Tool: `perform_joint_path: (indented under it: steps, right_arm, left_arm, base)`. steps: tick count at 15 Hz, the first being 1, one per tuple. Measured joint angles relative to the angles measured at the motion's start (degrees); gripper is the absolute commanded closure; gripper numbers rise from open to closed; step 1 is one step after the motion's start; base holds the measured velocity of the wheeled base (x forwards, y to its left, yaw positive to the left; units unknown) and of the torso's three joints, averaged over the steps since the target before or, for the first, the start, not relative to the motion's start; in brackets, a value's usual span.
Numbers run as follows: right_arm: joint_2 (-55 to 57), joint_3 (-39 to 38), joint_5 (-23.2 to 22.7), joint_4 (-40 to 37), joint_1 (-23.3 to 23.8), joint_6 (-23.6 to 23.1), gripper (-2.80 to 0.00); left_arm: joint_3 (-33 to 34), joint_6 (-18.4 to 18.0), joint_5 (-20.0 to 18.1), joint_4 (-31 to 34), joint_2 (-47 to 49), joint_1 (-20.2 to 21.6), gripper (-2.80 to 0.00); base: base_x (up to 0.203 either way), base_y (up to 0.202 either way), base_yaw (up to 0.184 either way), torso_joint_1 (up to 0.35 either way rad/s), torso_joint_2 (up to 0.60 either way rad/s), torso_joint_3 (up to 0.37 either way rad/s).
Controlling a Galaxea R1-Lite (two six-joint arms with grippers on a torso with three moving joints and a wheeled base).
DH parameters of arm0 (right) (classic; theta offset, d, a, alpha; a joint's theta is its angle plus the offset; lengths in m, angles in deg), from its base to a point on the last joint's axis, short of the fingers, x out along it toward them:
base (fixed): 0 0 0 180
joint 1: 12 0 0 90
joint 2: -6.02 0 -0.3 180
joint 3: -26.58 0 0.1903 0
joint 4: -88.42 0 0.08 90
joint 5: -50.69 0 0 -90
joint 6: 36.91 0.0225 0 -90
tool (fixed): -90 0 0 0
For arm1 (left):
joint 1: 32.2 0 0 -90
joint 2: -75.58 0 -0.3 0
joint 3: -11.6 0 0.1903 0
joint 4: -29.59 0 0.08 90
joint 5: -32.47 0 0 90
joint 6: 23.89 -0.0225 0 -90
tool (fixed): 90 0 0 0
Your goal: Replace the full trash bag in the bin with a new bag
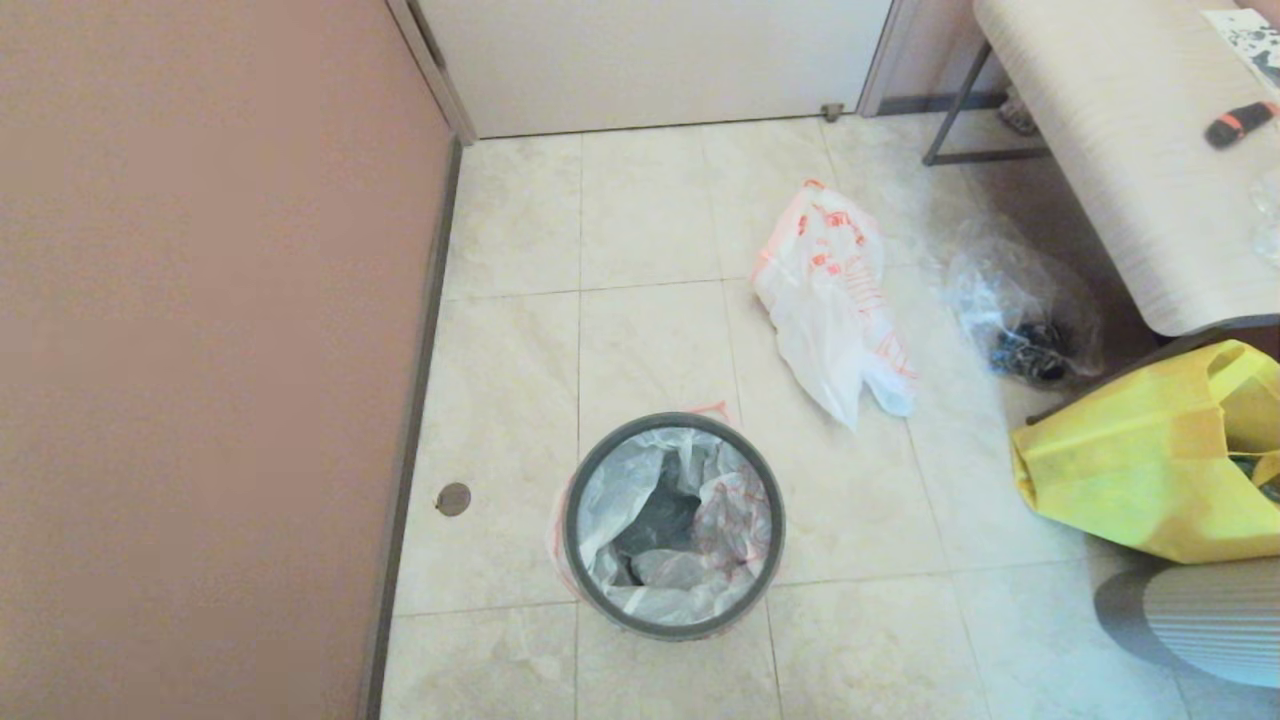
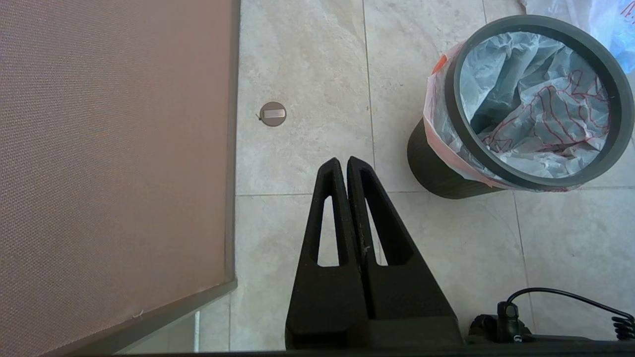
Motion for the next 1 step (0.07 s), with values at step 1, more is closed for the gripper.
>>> perform_joint_path:
  steps: [1]
  right_arm:
    - [0.00, 0.00, 0.00, 0.00, 0.00, 0.00, 0.00]
  left_arm:
    - [0.00, 0.02, 0.00, 0.00, 0.00, 0.00, 0.00]
  base:
    - [0.000, 0.000, 0.000, 0.000, 0.00, 0.000]
